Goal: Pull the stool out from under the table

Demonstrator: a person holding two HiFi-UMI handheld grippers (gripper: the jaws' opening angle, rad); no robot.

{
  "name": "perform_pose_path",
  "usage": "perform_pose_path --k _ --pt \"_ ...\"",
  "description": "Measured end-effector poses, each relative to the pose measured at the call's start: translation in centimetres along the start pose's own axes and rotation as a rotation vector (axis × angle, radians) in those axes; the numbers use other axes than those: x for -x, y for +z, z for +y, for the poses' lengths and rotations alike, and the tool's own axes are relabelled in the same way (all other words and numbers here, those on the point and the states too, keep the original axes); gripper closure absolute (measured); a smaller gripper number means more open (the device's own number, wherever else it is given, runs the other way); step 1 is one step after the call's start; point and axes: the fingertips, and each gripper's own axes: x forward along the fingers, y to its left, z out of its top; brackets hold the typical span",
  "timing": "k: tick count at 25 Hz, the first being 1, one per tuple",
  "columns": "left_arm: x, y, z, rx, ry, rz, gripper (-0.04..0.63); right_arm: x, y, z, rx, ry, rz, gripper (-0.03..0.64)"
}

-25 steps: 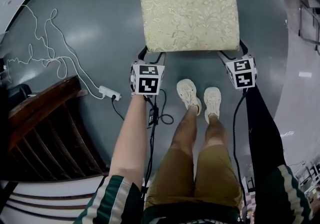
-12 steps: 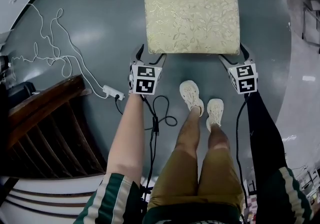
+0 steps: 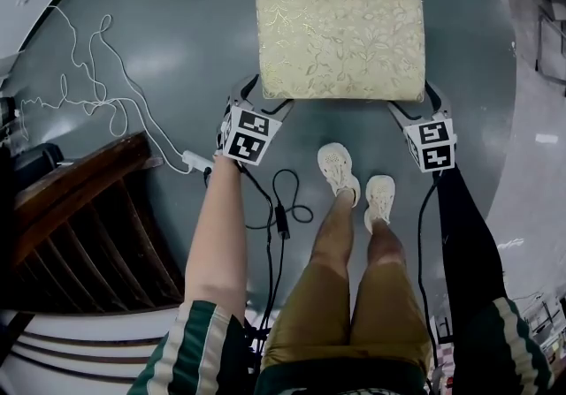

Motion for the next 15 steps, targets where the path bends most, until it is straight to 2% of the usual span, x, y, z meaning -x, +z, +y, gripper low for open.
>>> perform_pose_path --k 2,6,9,15 --pt "-0.2 -0.3 -0.3 -0.056 -0.007 0.028 0.212 0.0 0.1 0.0 0.001 0.005 0.001 0.195" --pt "-1.1 0.1 0.1 -0.004 -0.005 0.027 0.195 -0.2 0.1 0.0 0.000 0.008 0.007 0.196" --pt "-1.1 0.2 0.0 -0.003 0.006 0.048 0.193 -0.3 -0.1 0.0 -0.003 0.005 0.008 0.198" --pt "-0.4 0.2 -0.4 0.011 0.053 0.072 0.234 -0.2 0.0 0.0 -0.020 0.001 0.020 0.207"
